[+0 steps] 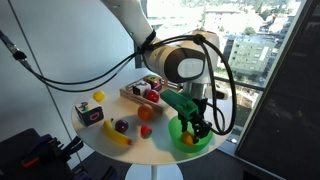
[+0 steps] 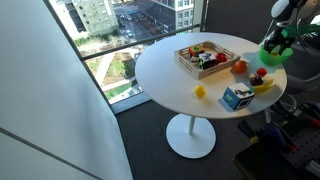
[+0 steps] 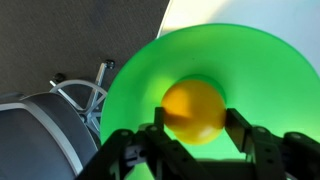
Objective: Move the toy peach from the bowl to the table
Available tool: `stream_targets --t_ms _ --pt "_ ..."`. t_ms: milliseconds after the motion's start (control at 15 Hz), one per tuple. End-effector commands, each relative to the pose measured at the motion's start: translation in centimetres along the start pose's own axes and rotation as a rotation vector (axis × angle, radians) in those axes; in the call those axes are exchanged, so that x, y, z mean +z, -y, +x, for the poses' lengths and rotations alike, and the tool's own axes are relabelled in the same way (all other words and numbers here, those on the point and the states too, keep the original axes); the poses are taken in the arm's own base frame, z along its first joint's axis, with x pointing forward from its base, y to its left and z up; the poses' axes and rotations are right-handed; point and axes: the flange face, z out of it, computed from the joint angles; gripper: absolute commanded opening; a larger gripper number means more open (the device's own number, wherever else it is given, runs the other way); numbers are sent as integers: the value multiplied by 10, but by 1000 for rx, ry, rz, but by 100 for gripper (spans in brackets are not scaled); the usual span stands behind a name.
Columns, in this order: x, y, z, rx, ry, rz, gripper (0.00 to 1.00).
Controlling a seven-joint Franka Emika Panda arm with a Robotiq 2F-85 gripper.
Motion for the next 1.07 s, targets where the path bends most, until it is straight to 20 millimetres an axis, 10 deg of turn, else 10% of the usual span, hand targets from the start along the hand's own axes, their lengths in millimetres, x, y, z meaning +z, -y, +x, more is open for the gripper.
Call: stream_targets --t_ms 0,1000 --pt "-18 -5 3 10 -10 4 38" --pt "-88 -10 -8 56 14 13 38"
